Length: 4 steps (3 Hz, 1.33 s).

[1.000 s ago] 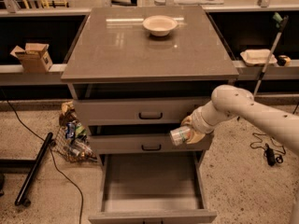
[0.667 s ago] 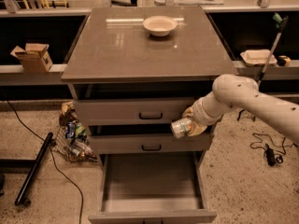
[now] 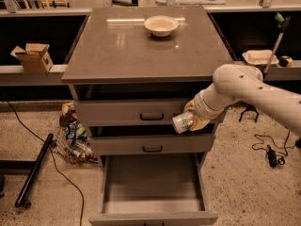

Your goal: Pick 7up can from bottom drawer and place on counter

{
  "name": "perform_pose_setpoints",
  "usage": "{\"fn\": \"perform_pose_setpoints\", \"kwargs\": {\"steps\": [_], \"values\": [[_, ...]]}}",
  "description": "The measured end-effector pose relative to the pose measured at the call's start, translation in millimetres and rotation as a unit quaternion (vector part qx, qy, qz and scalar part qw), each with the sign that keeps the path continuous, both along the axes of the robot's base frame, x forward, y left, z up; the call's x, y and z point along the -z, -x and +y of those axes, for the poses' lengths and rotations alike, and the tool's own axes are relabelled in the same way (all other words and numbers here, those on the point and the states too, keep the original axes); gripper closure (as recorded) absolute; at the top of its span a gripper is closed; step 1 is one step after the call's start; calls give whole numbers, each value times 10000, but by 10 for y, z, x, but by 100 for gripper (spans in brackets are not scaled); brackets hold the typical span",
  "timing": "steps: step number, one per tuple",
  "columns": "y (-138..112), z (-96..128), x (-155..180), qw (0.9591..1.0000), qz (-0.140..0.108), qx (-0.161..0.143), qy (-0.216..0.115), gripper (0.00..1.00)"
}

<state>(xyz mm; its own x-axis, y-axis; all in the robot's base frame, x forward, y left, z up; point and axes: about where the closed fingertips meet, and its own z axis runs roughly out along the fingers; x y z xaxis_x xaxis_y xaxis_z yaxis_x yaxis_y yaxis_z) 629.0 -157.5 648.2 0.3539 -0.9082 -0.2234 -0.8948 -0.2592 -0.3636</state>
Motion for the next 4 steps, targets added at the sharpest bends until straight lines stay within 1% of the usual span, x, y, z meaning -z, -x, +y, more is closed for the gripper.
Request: {"fn": "perform_pose_setpoints", "kwargs": {"steps": [1,2,3,4], "values": [[53,-118,-411,9999,-67,121,-66,100],[159,-253,-1027,9993,-217,293,84,100],[215,-288,-1714,9969,-508,422,432,100],[215,-288,-1714,9969,-508,422,432,100]]}}
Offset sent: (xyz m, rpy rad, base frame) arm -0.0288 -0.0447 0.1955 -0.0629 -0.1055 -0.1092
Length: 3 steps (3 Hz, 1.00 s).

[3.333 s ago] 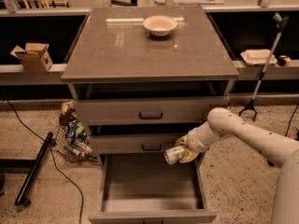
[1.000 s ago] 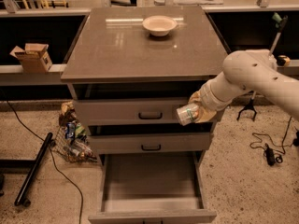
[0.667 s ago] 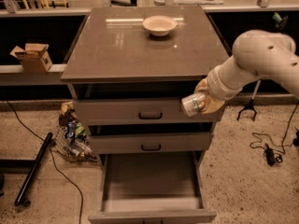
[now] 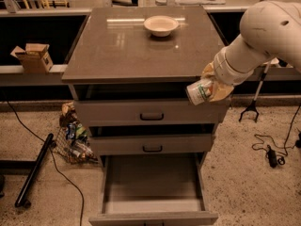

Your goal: Pick 7up can from bottom drawer and place on counter

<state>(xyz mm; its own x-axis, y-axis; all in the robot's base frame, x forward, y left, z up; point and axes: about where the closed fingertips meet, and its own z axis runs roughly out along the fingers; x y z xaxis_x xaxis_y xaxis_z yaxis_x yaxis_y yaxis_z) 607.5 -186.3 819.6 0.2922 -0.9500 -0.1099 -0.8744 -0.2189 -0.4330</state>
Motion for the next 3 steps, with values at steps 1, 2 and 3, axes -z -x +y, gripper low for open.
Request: {"fn": "perform_pose_setpoints", "kwargs": {"steps": [1,2,3], "values": [[-96,-67,-167,9997,-64,63,-209,100],[-304,-144,-430,9980,58,105,-620,100],[-500,-165,-521,9919,453,331,-1136,100]]}}
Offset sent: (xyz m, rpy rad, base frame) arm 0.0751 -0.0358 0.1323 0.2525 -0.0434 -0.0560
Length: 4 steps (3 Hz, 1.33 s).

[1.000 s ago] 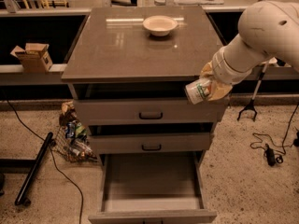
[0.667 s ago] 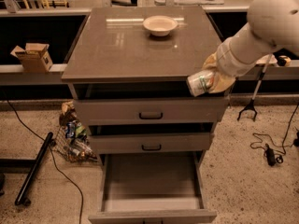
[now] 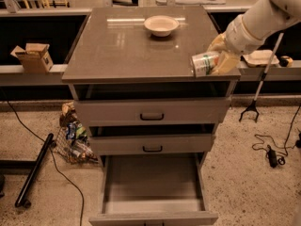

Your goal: Pick 7up can from bottom drawer and place on counter

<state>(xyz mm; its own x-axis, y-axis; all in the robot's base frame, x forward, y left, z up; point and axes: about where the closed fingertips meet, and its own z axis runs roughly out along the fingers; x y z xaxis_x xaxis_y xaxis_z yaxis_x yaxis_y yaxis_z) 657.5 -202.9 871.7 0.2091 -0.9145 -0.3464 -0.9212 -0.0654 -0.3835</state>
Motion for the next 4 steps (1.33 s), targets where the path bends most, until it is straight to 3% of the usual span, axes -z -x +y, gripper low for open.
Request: {"fn": "perform_pose_setpoints", "kwargs": {"steps": [1,2,3,4], "values": [[-106,-61,-303,9995,-259,82,-142,100],[-108,-60,-307,9995,-270,81,-137,100],[-224,-31,-303,9989,-265,215,-333,100],[-535,39,-362,9943,-260,615,-831,100]]}}
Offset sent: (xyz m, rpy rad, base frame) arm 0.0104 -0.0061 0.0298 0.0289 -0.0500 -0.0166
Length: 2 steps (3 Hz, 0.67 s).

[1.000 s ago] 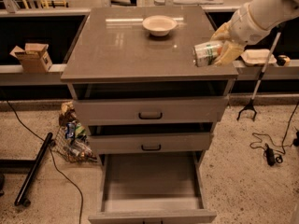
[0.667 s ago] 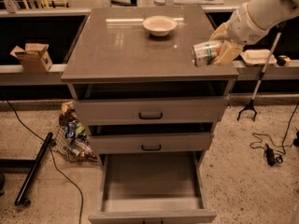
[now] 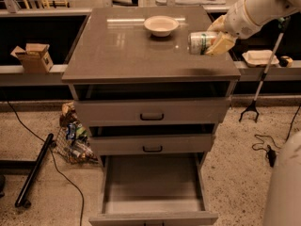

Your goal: Pick 7up can from bottom drawer and place on counter

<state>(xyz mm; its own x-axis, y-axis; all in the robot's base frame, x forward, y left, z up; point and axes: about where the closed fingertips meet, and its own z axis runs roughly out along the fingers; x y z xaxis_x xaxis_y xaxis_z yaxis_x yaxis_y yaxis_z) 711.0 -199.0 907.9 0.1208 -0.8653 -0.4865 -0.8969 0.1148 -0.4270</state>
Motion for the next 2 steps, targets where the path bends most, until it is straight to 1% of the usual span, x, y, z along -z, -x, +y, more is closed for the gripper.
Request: {"fn": "perform_pose_setpoints", "kwargs": {"steps": [1,2], "values": [[-214,56,-35,9990,-1,233,-374,100],[-419,164,42,9962,71,364,-785,100]]}}
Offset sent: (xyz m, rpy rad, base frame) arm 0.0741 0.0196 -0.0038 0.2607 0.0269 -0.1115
